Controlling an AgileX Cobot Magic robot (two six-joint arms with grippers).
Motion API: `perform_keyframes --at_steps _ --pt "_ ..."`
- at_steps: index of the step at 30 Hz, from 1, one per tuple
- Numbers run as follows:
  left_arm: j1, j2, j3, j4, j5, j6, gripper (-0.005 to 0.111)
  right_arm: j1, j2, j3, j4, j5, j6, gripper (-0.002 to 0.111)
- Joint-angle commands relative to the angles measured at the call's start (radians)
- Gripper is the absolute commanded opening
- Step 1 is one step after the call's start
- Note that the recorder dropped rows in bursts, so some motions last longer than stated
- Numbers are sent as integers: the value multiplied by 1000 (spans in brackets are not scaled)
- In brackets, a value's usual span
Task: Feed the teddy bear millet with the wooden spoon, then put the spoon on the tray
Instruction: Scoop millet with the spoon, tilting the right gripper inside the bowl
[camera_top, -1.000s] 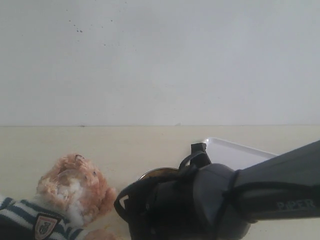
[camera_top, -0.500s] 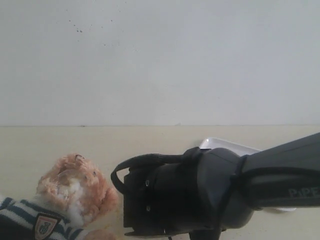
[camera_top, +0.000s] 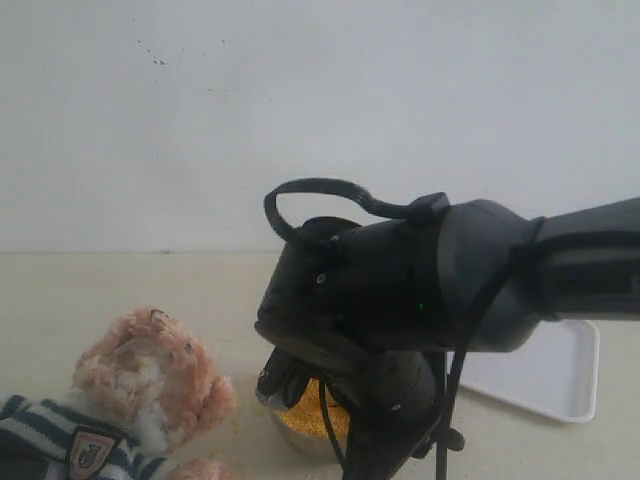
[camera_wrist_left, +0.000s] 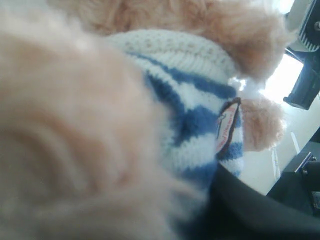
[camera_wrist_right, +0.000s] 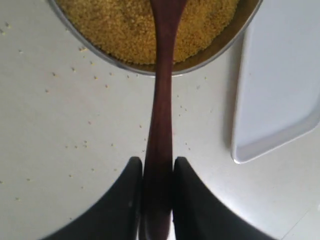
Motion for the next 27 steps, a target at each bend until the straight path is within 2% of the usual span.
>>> perform_keyframes --at_steps 1,10,27 --pt "3 -11 1 -14 17 6 4 -39 -35 -6 43 -1 3 0" --pt "3 -11 1 -14 17 6 4 -105 -79 -6 239 -13 -84 0" --pt "3 -11 1 -14 15 6 4 -126 -87 -6 247 -42 -102 0"
